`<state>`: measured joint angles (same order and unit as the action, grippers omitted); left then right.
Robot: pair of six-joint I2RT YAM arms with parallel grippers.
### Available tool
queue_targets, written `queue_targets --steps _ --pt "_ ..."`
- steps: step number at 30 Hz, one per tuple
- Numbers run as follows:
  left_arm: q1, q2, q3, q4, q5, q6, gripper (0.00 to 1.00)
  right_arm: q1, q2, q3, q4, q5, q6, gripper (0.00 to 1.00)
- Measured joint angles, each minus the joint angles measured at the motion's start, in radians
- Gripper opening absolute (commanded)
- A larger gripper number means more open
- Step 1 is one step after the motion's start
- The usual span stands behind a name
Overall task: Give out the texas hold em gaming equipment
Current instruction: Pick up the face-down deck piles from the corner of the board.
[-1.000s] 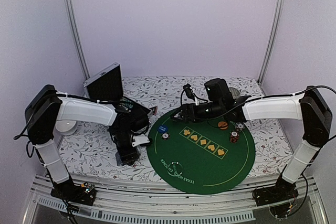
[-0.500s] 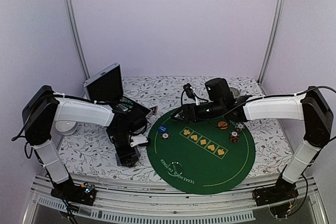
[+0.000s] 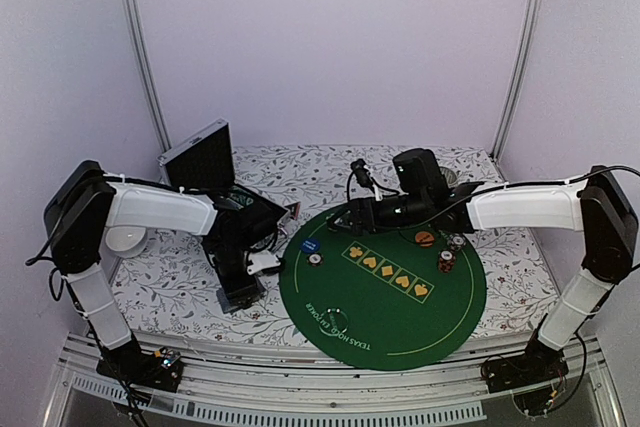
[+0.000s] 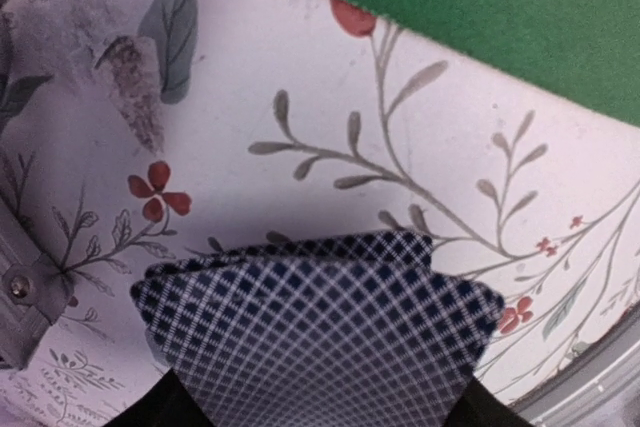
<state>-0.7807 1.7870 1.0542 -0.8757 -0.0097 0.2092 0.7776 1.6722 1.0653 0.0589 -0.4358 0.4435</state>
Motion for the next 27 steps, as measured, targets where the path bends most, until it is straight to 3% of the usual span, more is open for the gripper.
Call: queue_targets --steps 11,27 --pt "-0.022 -0.020 0.001 0.018 0.029 0.010 0.44 0.001 0.025 -0.021 0.027 -0.053 0.037 0.78" --pt "-0.140 -0.091 -0.052 0.122 0.041 -0.043 0.39 0.013 0.134 -0.046 0.069 -0.215 0.122 0.72"
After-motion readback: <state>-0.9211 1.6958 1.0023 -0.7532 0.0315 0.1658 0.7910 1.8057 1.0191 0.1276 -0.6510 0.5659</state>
